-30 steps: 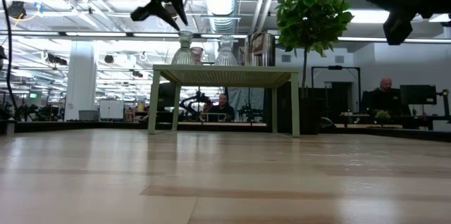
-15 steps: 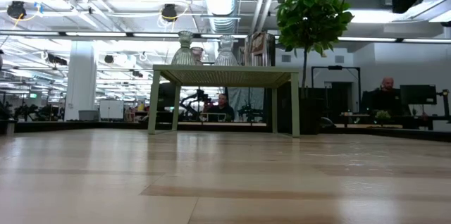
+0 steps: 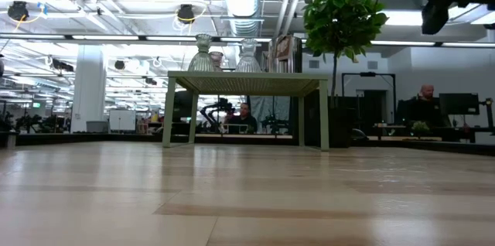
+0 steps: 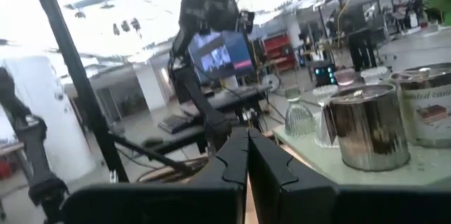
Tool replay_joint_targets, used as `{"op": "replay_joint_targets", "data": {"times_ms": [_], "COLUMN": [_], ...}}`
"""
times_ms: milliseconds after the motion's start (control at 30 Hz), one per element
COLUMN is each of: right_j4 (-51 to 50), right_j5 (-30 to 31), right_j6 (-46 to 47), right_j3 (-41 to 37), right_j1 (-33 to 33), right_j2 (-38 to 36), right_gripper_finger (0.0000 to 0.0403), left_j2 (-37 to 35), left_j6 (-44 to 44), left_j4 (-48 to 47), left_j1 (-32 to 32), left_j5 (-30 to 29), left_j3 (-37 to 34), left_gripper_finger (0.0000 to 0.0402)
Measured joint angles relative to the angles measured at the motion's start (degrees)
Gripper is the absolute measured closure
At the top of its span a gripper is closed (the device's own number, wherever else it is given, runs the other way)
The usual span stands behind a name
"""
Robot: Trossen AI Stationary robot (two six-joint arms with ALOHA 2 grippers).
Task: Pick & Place candle stick holders
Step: Return to Home Position
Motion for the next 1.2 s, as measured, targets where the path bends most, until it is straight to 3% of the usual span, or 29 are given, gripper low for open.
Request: {"op": "replay_joint_targets", "data": {"times_ms": [200,333,733,1033,1200], "right_j4": [9.6,16.4,15.7,13.9,13.2], "right_j5": [-1.6,-2.9,-13.3,-21.1,-25.1], "right_j6": [3.7,7.9,12.3,15.1,16.7], "right_j3": [-7.3,-13.0,-13.1,-13.1,-13.1], "right_j1": [-2.7,-5.9,-18.5,-26.5,-29.5], "right_j2": [0.0,0.0,0.0,0.0,0.0], "right_gripper_finger": [0.0403,0.0403,0.0403,0.0403,0.0403], "left_j2": [-5.7,-11.4,-20.7,-21.0,-24.1], "left_j6": [-0.5,-1.6,-4.8,-6.7,-8.3], "left_j4": [6.7,10.4,20.2,31.4,31.0], "left_j1": [-3.1,-5.8,-9.6,-14.9,-19.2], "left_j5": [3.0,0.8,-3.8,-0.5,-0.4], "left_j3": [-9.0,-15.0,-31.1,-40.8,-43.8], "left_gripper_finger": [0.0397,0.0397,0.0398,0.0397,0.0398]}}
